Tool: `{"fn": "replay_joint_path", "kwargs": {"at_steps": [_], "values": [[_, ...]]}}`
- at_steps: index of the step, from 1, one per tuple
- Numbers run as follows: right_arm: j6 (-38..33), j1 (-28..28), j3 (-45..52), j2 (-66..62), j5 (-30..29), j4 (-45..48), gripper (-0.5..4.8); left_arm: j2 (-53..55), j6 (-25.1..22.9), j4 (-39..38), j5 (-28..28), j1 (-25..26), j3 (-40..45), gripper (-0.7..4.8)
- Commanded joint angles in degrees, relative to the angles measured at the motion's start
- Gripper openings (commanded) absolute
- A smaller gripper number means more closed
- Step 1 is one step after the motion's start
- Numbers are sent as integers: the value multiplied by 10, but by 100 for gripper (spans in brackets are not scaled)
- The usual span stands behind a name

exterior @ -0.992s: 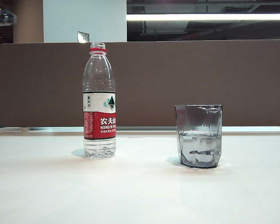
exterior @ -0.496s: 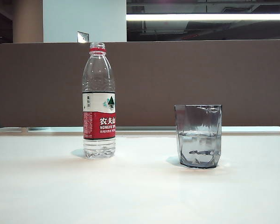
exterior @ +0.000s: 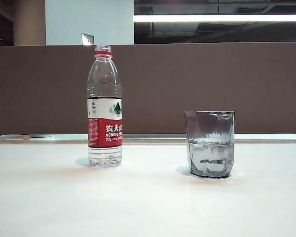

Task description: Pick up the mineral water bottle with the left hand on the table and pour water into the mug until it's half full.

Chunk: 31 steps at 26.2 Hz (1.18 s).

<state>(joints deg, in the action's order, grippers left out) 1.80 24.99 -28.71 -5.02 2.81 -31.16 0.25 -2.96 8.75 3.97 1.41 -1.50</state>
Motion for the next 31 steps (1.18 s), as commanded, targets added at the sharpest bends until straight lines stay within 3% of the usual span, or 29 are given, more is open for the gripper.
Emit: {"fn": "replay_joint_path", "kwargs": {"at_steps": [1, 10, 18, 24, 31], "values": [[2, -1, -3, 0, 1, 10, -8, 0, -1, -1, 2, -1, 11, -7], [1, -1, -3, 0, 1, 10, -8, 0, 3, -89, 2, -1, 9, -7], [2, -1, -3, 0, 1, 10, -8, 0, -2, -87, 2, -1, 9, -7], [2, -1, -3, 0, 1, 10, -8, 0, -48, -87, 2, -1, 9, -7], [2, -1, -3, 0, 1, 10, -8, 0, -45, -87, 2, -1, 9, -6]]}}
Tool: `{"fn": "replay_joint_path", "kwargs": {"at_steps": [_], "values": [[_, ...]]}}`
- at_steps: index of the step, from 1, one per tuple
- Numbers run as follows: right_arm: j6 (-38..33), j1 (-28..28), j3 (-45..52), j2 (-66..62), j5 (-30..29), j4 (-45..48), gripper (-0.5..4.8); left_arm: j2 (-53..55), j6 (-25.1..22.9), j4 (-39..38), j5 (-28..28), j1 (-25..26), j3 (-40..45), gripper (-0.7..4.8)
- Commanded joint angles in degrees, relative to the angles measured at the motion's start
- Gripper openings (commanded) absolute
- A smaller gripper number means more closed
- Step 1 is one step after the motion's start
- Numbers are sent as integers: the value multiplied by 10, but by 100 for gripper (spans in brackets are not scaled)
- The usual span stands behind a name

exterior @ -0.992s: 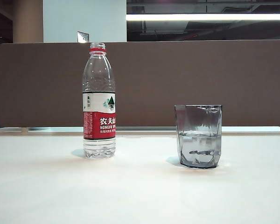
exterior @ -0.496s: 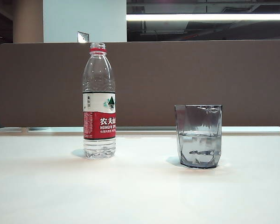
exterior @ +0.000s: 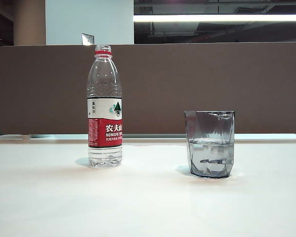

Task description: Pick up the mineral water bottle with the left hand on the table and pour water into the mug until it's half full.

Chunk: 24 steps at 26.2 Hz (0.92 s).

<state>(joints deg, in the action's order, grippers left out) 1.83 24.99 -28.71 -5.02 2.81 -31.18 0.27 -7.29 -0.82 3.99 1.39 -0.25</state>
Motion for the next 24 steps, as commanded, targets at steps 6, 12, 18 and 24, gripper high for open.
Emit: {"fn": "replay_joint_path", "kwargs": {"at_steps": [6, 12, 18, 24], "values": [[1, -1, -3, 0, 1, 10, -8, 0, -2, 9, 2, -1, -3, -6], [1, -1, -3, 0, 1, 10, -8, 0, -2, 9, 2, -1, -3, -5], [1, -1, 1, 0, 1, 20, -8, 0, -2, 9, 2, -1, -3, -6], [1, -7, 72, 11, 37, 127, -8, 0, -2, 9, 2, -1, -3, -6]]}}
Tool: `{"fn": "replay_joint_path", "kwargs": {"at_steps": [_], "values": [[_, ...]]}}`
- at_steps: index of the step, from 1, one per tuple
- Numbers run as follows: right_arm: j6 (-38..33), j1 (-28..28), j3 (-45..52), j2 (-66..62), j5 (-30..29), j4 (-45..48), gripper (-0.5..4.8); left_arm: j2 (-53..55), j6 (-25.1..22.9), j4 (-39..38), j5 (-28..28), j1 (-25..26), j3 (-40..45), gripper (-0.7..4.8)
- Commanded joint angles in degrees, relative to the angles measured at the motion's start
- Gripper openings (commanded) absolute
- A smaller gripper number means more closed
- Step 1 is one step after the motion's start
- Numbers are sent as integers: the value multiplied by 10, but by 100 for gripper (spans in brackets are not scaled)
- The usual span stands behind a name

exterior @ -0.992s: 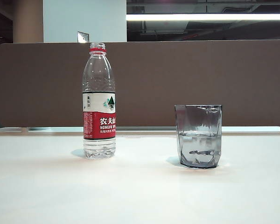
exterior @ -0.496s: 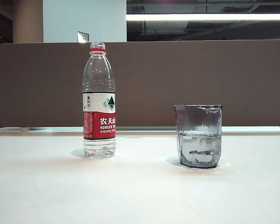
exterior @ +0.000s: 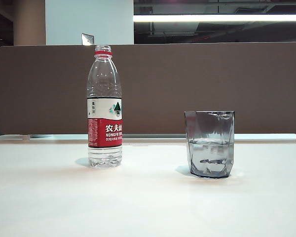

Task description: Pick up the mineral water bottle with the left hand on the table and pour water into the mug until it's half full.

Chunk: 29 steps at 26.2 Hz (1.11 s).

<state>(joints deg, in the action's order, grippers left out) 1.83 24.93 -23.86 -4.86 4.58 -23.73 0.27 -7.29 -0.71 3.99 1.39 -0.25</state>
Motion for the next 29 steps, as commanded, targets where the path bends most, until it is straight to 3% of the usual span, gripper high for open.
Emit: {"fn": "replay_joint_path", "kwargs": {"at_steps": [1, 6, 8, 20, 29], "values": [[1, -14, 42, 15, 20, 74, -8, 0, -2, 8, 2, -1, -3, -5], [-3, -63, 105, 38, 18, 138, -8, 0, -2, 8, 2, -1, -3, -6], [-3, -114, 144, 49, 18, 180, -8, 0, -2, 8, 2, -1, -3, -5], [-3, -258, 216, 49, 17, 292, -8, 0, -2, 8, 2, -1, -3, -6], [-3, -255, 236, 49, 10, 310, -8, 0, -2, 8, 2, -1, -3, -6]]}}
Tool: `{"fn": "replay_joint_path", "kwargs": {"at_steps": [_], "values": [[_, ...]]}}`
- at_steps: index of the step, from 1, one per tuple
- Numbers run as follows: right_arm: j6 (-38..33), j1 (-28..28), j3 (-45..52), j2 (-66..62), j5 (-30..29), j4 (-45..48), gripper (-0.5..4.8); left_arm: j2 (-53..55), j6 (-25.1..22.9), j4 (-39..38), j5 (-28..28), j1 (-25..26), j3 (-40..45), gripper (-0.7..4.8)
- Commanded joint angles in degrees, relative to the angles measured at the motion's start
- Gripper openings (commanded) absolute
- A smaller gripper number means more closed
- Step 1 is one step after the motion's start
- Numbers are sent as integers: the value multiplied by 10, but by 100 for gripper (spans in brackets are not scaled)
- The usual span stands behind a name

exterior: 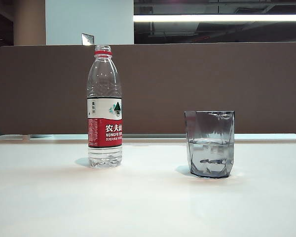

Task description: Pick up the mineral water bottle with the left hand on the table and pour water into the mug until it's half full.

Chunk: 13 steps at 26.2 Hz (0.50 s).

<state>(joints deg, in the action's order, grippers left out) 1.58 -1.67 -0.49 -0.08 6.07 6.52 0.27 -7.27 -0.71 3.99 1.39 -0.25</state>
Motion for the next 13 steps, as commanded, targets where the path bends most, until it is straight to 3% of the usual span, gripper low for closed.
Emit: {"fn": "replay_joint_path", "kwargs": {"at_steps": [1, 13], "values": [[-1, 16, 2, 1, -4, 4, -8, 0, -2, 8, 2, -1, -3, -5], [0, 28, 2, 1, -46, -21, -8, 0, -2, 8, 2, -1, -3, -5]]}}
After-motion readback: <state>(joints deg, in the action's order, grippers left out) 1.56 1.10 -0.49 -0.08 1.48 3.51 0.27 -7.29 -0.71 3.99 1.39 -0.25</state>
